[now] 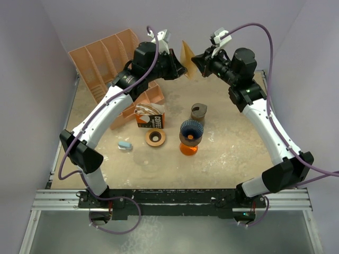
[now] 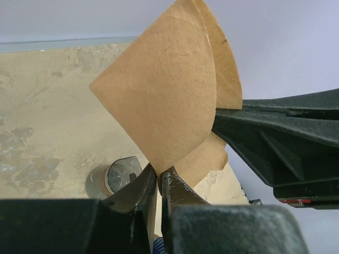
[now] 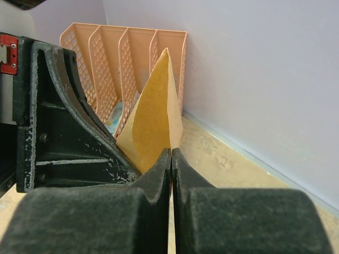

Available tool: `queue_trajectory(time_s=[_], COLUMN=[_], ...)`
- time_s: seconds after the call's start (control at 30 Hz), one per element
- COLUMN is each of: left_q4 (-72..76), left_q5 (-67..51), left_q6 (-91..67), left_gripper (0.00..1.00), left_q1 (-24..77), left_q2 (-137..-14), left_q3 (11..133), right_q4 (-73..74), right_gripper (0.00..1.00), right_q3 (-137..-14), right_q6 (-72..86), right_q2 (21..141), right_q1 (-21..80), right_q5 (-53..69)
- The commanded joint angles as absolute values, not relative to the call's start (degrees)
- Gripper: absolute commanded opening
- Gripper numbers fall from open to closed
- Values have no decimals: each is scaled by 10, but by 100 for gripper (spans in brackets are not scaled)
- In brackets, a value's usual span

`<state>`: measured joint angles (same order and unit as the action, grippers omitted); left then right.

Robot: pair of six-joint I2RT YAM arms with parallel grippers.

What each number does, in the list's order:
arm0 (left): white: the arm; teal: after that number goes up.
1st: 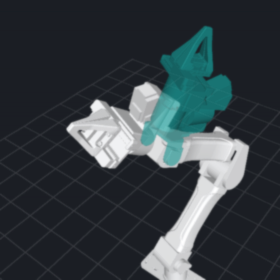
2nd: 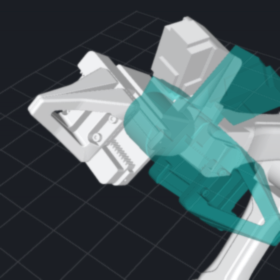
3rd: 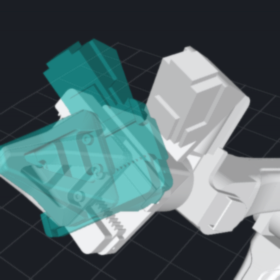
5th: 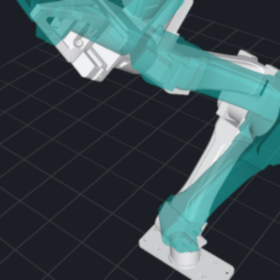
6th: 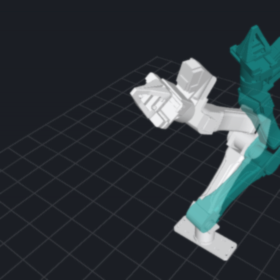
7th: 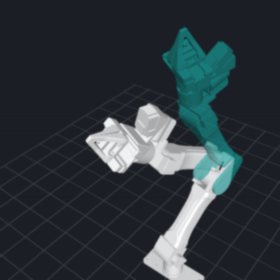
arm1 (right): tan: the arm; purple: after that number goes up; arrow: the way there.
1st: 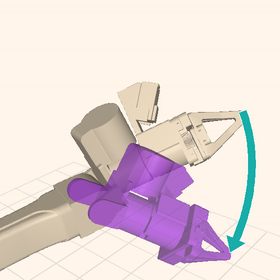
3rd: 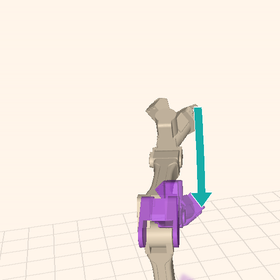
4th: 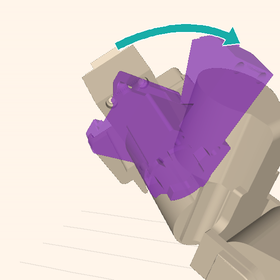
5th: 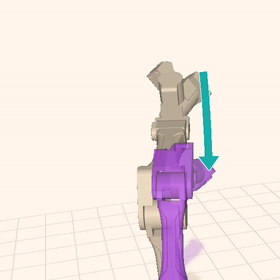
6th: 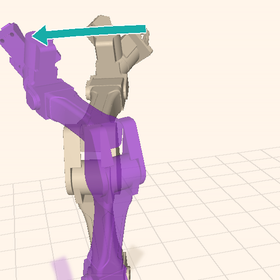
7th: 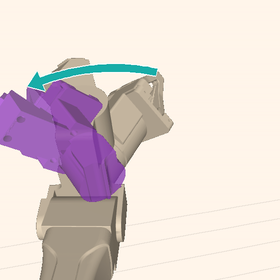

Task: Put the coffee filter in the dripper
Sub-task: Pick up the coffee filter from the coffee filter holder.

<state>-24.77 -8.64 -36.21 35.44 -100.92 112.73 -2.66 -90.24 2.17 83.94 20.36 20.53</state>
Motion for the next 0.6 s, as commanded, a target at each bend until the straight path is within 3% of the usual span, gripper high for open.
queue_trajectory(time_s=[0.0,0.3,0.4,0.57], left_q4=[-203,-226,-244,-269], left_q5=[-117,-89,-47,9], left_q6=[-334,-246,-223,-221], left_gripper=[7,53,60,62], left_q1=[358,360,373,385], left_q2=[-996,-987,-993,-1002], left_q3=[1135,1145,1164,1191], right_q4=[-41,-50,-53,-53], right_gripper=[0,0,0,0], right_q3=[-913,-895,-895,-892], right_q6=[13,9,9,9], right_q2=[817,802,802,805], right_q1=[207,207,207,207], right_q5=[188,176,179,175])
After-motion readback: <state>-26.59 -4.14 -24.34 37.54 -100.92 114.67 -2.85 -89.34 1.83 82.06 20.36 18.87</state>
